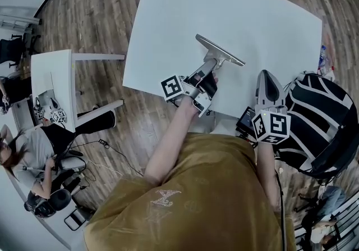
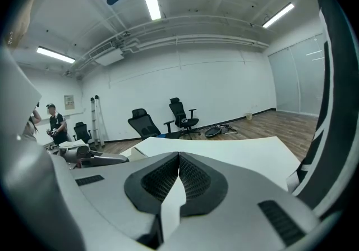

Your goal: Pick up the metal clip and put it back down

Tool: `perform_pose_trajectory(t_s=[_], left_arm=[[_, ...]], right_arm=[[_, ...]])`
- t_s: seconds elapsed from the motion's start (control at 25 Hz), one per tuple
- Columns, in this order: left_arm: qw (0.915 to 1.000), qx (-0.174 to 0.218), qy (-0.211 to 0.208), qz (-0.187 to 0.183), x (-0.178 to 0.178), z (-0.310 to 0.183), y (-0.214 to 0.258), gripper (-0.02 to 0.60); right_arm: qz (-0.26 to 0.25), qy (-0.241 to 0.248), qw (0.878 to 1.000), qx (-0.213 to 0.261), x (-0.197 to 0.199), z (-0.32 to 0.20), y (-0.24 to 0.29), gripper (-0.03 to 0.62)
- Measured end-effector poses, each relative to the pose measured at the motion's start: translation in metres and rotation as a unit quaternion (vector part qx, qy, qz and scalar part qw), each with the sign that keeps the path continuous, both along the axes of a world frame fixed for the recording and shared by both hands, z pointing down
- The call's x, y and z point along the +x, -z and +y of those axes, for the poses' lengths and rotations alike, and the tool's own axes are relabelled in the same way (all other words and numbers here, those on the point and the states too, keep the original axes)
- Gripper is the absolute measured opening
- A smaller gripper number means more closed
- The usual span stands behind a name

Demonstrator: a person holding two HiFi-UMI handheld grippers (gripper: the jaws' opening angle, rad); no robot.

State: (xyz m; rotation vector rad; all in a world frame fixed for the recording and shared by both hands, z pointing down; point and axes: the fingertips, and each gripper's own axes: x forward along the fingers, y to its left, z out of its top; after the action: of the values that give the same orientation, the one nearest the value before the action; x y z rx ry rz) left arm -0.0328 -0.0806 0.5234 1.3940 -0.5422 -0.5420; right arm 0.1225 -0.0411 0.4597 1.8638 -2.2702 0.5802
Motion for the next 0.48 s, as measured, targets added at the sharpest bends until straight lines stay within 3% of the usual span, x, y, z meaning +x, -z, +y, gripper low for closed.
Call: perform_pose_trajectory(t_s=[0.48], left_arm=[[0.999, -0.038, 0.0, -0.021, -0.007, 0.005, -0.034, 0.08]], right_arm=[[0.0, -0.003, 1.0, -0.026, 0.001, 0.003, -0.022, 0.009]])
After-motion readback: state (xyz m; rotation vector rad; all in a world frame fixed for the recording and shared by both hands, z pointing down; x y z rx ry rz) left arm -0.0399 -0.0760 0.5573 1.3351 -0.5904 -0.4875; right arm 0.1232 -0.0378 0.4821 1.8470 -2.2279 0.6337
